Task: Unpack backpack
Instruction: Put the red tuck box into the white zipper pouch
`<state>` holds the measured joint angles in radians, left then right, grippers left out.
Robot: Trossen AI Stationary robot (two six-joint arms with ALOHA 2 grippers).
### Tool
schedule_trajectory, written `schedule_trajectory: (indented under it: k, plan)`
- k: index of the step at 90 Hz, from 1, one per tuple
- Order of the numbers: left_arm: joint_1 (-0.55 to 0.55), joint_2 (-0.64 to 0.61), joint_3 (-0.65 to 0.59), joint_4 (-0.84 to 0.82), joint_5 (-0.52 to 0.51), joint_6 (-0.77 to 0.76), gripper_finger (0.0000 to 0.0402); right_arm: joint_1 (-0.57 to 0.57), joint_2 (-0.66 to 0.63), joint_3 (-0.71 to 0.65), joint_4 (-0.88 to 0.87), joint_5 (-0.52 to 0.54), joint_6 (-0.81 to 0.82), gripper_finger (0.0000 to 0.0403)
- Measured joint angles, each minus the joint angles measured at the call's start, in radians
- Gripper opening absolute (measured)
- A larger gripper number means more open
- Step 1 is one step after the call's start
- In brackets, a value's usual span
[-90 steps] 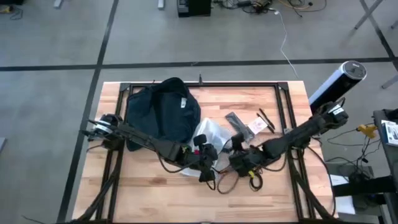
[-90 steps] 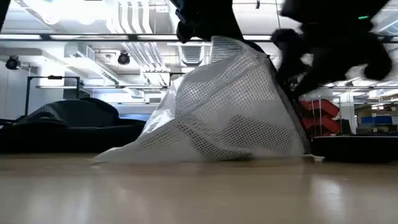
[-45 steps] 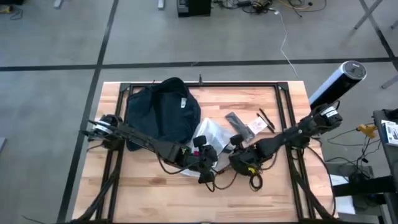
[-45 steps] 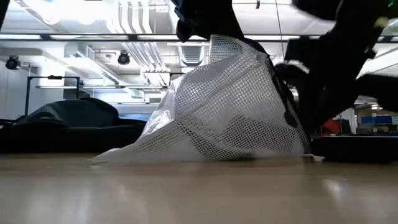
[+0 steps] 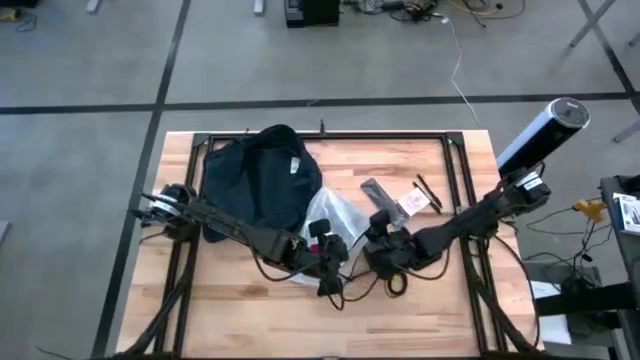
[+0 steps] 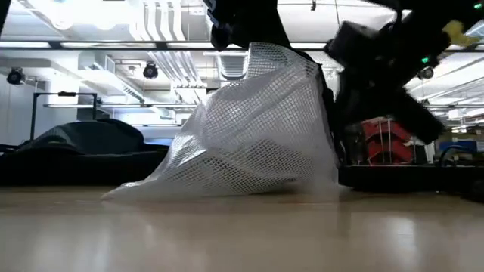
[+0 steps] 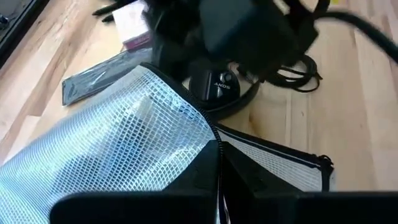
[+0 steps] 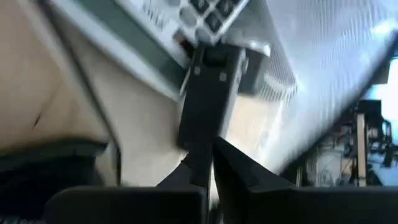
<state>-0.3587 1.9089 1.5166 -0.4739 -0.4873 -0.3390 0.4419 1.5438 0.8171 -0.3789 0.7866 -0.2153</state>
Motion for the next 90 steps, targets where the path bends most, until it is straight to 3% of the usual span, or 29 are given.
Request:
schedule_trajectory:
  k: [18,27,45,56,73,90]
  plan:
    - [-0.009,0.002,-0.001,-0.052,0.006,-0.067,0.0,0.033,-0.171,-0.007,-0.446,-0.05,0.415,0.0]
    - [-0.01,0.002,-0.001,-0.051,0.006,-0.064,0.0,-0.016,-0.266,-0.032,-0.582,-0.128,0.456,0.0]
    - [-0.008,0.002,-0.001,-0.052,0.002,-0.063,0.0,-0.336,-0.411,-0.06,-0.521,-0.371,0.34,0.0]
    - [-0.008,0.002,-0.001,-0.055,0.001,-0.053,0.0,-0.59,-0.425,-0.061,-0.507,-0.447,0.361,0.0]
    - [-0.008,0.002,-0.001,-0.069,0.0,-0.024,0.0,-0.85,-0.38,-0.074,-0.489,-0.759,0.031,0.0014]
    - [-0.008,0.002,-0.001,-0.071,0.0,-0.01,0.0,-0.876,-0.291,-0.087,-0.492,-0.735,-0.348,0.01]
